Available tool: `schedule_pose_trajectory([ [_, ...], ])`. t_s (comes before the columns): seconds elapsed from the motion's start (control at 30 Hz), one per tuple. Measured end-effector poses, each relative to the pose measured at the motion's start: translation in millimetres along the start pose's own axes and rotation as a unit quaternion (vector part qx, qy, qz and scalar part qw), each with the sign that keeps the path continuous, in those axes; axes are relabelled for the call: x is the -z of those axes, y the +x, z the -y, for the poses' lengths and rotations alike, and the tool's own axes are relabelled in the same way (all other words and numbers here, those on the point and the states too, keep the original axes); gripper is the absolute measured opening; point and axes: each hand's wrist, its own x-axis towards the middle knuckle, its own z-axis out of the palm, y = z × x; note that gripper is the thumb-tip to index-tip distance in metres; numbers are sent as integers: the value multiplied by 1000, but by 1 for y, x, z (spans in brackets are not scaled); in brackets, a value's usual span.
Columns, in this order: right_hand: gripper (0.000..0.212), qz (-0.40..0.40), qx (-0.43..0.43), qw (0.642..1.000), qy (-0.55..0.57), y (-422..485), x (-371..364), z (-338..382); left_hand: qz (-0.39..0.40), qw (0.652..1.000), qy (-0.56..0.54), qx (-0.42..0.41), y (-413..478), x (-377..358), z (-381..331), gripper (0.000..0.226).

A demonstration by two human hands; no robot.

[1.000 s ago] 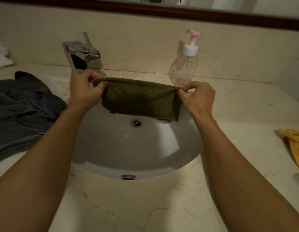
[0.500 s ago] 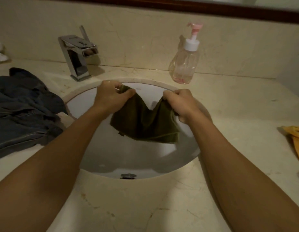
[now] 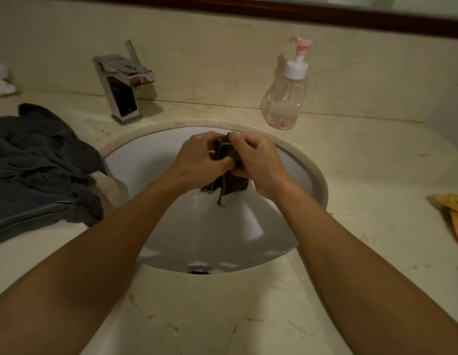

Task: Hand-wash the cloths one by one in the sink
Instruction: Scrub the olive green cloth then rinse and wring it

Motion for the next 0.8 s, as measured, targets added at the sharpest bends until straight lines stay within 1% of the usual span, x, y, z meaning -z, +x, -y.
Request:
schedule_pose_trajectory([
  [0.07,30,36,-2,999,-34,-1,0,1,-6,1000,-12,-9,-1,2,3,46],
  [0.1,31,54,3,998,-45,-2,2,2,-19,1000,-19,-14,0,4,5,41],
  [0.17,28,74,10,997,-36,-1,5,3,-43,997,-53,-24,2,8,3,21],
  [0.2,23,67,11,998,-17,0,6,3,-48,996,-75,-26,2,9,-1,14],
  [0.27,13,25,7,999,26,2,9,3,-46,990,-129,-18,2,10,-7,12],
  [0.3,14,-2,1,999,34,1,10,3,-43,986,-160,-1,2,11,-9,13],
  [0.33,24,-27,-12,999,26,1,13,3,-44,979,-196,20,2,12,-11,14],
  [0.37,40,-40,-37,998,9,3,16,0,-45,969,-238,42,2,14,-12,15],
  [0.4,55,-28,-76,997,-5,3,20,-2,-45,955,-286,62,2,15,-14,15],
  [0.43,66,5,-120,993,-15,4,23,-4,-43,941,-326,79,2,16,-15,15],
  [0.47,69,46,-156,987,-9,4,26,-5,-39,930,-354,91,3,17,-16,15],
  [0.53,58,108,-192,973,63,2,27,-6,-32,925,-366,101,4,17,-16,16],
  [0.57,49,117,-186,971,96,2,26,-4,-31,928,-358,104,5,17,-16,17],
  [0.6,41,108,-170,973,109,2,25,-2,-33,932,-345,107,6,16,-14,17],
  [0.7,25,33,-115,987,105,5,22,-1,-42,946,-291,135,9,15,-6,21],
  [0.73,22,9,-91,992,83,5,22,-1,-36,951,-270,150,10,15,-4,26],
  [0.8,20,-42,-25,999,-19,9,21,-3,-18,959,-232,159,10,13,-1,32],
])
